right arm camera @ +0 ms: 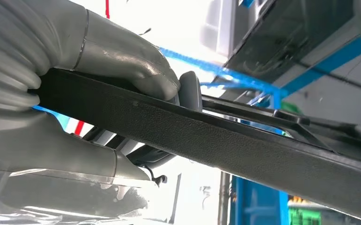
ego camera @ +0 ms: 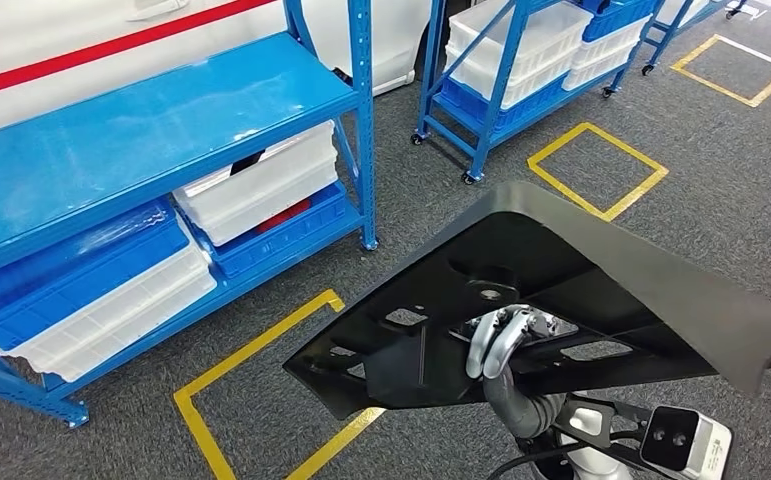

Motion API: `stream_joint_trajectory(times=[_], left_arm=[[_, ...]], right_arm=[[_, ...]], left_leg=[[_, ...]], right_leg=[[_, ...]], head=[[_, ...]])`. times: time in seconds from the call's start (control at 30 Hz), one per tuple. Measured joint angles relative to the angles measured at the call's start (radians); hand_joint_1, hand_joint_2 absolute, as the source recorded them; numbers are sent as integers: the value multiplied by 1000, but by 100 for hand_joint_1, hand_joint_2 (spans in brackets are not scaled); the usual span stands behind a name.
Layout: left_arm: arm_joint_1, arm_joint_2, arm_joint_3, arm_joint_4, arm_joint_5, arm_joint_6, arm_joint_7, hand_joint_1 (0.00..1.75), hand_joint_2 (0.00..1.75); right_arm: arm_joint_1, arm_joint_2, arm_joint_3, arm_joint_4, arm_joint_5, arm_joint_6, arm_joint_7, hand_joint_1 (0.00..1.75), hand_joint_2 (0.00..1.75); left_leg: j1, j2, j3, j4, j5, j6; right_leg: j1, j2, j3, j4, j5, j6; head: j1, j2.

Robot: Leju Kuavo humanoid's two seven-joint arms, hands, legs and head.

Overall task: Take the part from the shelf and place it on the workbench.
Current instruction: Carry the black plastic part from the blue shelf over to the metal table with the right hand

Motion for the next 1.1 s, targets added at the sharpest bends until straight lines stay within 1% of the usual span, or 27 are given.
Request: stream_joint_trajectory(times=[0.03, 0.1, 0.13, 0.17, 0.2, 0.23, 0.27, 0.3, 0.33, 0.37, 0.4, 0.43, 0.47, 0.5, 0.53, 0.6, 0.67, 0.7, 0.73, 0.77, 0.8, 0.83, 0.9, 0.93, 0.97, 1.03, 1.1], left_arm=[[-2, 1, -1, 0, -2, 0, 1, 0, 175], [-3, 6, -2, 0, -3, 3, 5, 0, 175], [-2, 9, -2, 0, -2, 5, 10, 0, 175], [0, 12, -2, 0, 1, 8, 16, 0, 175], [3, 15, -2, 0, 4, 11, 22, 0, 175], [6, 16, -2, 0, 7, 14, 27, 0, 175], [7, 17, -2, 0, 9, 15, 31, 0, 175], [7, 18, -2, 0, 11, 17, 34, 0, 175], [7, 18, -1, 0, 14, 19, 36, 0, 175], [7, 18, 1, 0, 18, 23, 38, 0, 175], [7, 18, 2, 0, 22, 27, 40, 0, 175], [7, 17, 3, 0, 26, 31, 40, 0, 175], [7, 17, 4, 0, 30, 34, 40, 0, 175], [7, 16, 5, 0, 33, 37, 39, 0, 175], [6, 13, 5, 0, 37, 39, 37, 0, 175], [7, 8, 7, 0, 42, 42, 34, 0, 175], [11, 5, 10, 0, 43, 43, 33, 0, 175], [13, 4, 12, 0, 44, 43, 34, 0, 175], [14, 3, 13, 0, 44, 42, 35, 0, 175], [14, 2, 14, 0, 44, 42, 36, 0, 175], [13, 0, 16, 0, 44, 42, 37, 0, 175], [12, -3, 18, 0, 44, 41, 38, 0, 175], [10, -6, 20, 0, 42, 38, 38, 0, 175], [9, -6, 21, 0, 40, 37, 38, 0, 175], [9, -7, 21, 0, 38, 35, 38, 0, 175], [6, -9, 22, 0, 35, 29, 37, 0, 175], [3, -12, 22, 0, 36, 26, 35, 0, 175]], right_arm=[[10, 2, -10, -7, 6, 1, -1, 173, 175], [26, 7, -25, -19, 12, 4, -2, 173, 175], [32, 10, -30, -22, 13, 7, -3, 173, 175], [37, 11, -33, -23, 13, 9, -3, 173, 175], [43, 11, -36, -24, 12, 11, -3, 173, 175], [48, 11, -38, -24, 11, 12, -3, 173, 175], [50, 11, -40, -24, 9, 12, -3, 173, 175], [52, 11, -41, -24, 9, 12, -3, 173, 175], [52, 11, -42, -24, 8, 12, -3, 173, 175], [50, 11, -42, -24, 7, 11, -2, 173, 175], [49, 12, -41, -24, 6, 11, 2, 173, 175], [47, 12, -40, -25, 5, 11, 7, 173, 175], [46, 13, -39, -26, 4, 12, 12, 173, 175], [45, 13, -37, -26, 3, 11, 19, 173, 175], [43, 14, -33, -27, 1, 11, 24, 173, 175], [32, 14, -25, -26, -4, 9, 31, 173, 175], [23, 14, -16, -24, -12, 7, 35, 173, 175], [20, 14, -12, -21, -16, 6, 37, 173, 175], [20, 14, -9, -18, -19, 4, 40, 173, 175], [19, 14, -4, -15, -22, 2, 43, 173, 175], [17, 14, -1, -12, -24, 0, 48, 173, 175], [15, 14, 2, -11, -26, -2, 52, 173, 175], [9, 14, 7, -10, -28, -7, 62, 173, 175], [6, 14, 9, -10, -28, -9, 66, 173, 175], [4, 14, 10, -10, -28, -11, 69, 173, 175], [1, 14, 14, -10, -29, -12, 75, 173, 175], [-4, 14, 17, -9, -31, -12, 78, 173, 175]], left_leg=[[1, -8, 1, 5, -6, -6], [5, -54, -21, 66, -50, -14], [7, -81, -46, 126, -84, -16], [7, -95, -79, 198, -118, -17], [7, -101, -108, 257, -139, -18], [7, -103, -125, 287, -141, -18], [7, -104, -124, 279, -123, -17], [7, -108, -103, 229, -89, -15], [7, -122, -72, 157, -49, -12], [8, -145, -43, 88, -21, -8], [8, -164, -22, 39, -4, -5], [6, -179, -13, 13, 1, -1], [4, -181, -11, 8, -1, 3], [3, -169, -9, 5, 2, 8], [3, -157, -6, 0, 6, 14], [7, -132, -1, -11, 14, 27], [6, -105, 0, -15, 16, 32], [5, -92, 0, -14, 15, 32], [5, -79, -1, -13, 14, 31], [6, -66, -1, -12, 12, 29], [6, -54, 0, -10, 10, 26], [7, -43, 2, -8, 6, 22], [4, -25, 6, -3, -2, 10], [2, -17, 9, -2, -6, 3], [0, -8, 12, -3, -8, -4], [3, 2, 19, -5, -12, -17], [7, -32, 6, 34, -43, -25]], right_leg=[[-2, 10, 1, -5, 3, -6], [-8, 31, 5, -14, 11, -20], [-7, 42, 5, -15, 12, -24], [-6, 54, 3, -14, 13, -27], [-4, 68, 2, -13, 13, -29], [-3, 83, 1, -12, 14, -29], [-3, 97, 1, -10, 14, -30], [-3, 111, 1, -8, 14, -29], [-3, 124, 1, -5, 13, -27], [-2, 136, -1, 0, 12, -24], [-3, 148, -5, 4, 12, -18], [-5, 158, -9, 6, 13, -12], [-7, 169, -13, 6, 15, -4], [-10, 179, -16, 5, 18, 4], [-10, 176, -19, 8, 17, 9], [-8, 130, -44, 56, -13, 18], [-11, 74, -102, 172, -75, 26], [-15, 63, -131, 230, -98, 30], [-19, 58, -148, 264, -105, 34], [-22, 54, -147, 263, -94, 37], [-26, 47, -125, 225, -68, 40], [-28, 33, -88, 160, -36, 41], [-23, -2, -25, 47, -1, 33], [-20, -10, -12, 21, 2, 25], [-15, -8, -12, 16, -2, 17], [-15, 15, -14, 12, 1, 3], [-18, 35, -12, 6, 6, -12]], head=[[0, 0], [0, 0], [0, 0], [0, 0], [0, 0], [0, 0], [0, 0], [0, 0], [0, 0], [0, 0], [0, 0], [0, 0], [0, 0], [0, 0], [0, 0], [0, 0], [0, 0], [0, 0], [0, 0], [0, 0], [0, 0], [0, 0], [0, 0], [0, 0], [0, 0], [0, 0], [0, 0]])
